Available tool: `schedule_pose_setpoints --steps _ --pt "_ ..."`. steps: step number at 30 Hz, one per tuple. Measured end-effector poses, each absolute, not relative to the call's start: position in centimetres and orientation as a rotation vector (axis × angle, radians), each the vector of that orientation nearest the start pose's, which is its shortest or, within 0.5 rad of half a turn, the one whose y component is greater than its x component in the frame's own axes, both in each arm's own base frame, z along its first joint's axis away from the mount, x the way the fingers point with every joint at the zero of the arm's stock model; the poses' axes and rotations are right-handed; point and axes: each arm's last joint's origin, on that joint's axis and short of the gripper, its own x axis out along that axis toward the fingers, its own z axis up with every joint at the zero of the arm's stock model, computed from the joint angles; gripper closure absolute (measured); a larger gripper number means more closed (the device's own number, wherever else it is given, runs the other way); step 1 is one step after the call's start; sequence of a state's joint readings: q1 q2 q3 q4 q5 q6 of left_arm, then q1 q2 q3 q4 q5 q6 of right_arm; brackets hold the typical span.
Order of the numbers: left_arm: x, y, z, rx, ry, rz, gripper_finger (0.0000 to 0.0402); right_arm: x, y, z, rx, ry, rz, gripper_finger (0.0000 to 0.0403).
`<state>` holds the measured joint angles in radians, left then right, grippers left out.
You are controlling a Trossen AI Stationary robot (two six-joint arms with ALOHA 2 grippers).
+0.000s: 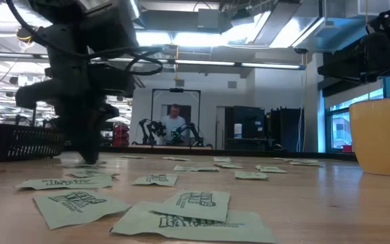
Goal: Pick and place Stevia / Truvia into bins
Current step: Put the stevia packet into the black bin
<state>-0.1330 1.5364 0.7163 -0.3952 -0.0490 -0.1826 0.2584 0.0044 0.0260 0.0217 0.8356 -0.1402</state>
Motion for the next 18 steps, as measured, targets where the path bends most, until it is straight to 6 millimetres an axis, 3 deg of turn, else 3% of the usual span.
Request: schedule_pose_setpoints --steps 8,13,18 --pt "23.6 -1.5 17.5 -0.296 1.118 0.28 0.0397 8.9 0.1 17.4 -0.114 0.003 -0.579 0.0313" --pt "21.1 -0.2 19.2 -0.299 1.131 0.462 0.0396 8.9 0.1 17.4 -0.114 0.003 -0.578 0.0313" --pt "18.7 0.7 20.2 -0.414 1.156 0.675 0.0396 8.9 0.1 17.4 -0.114 0.003 -0.578 0.0313"
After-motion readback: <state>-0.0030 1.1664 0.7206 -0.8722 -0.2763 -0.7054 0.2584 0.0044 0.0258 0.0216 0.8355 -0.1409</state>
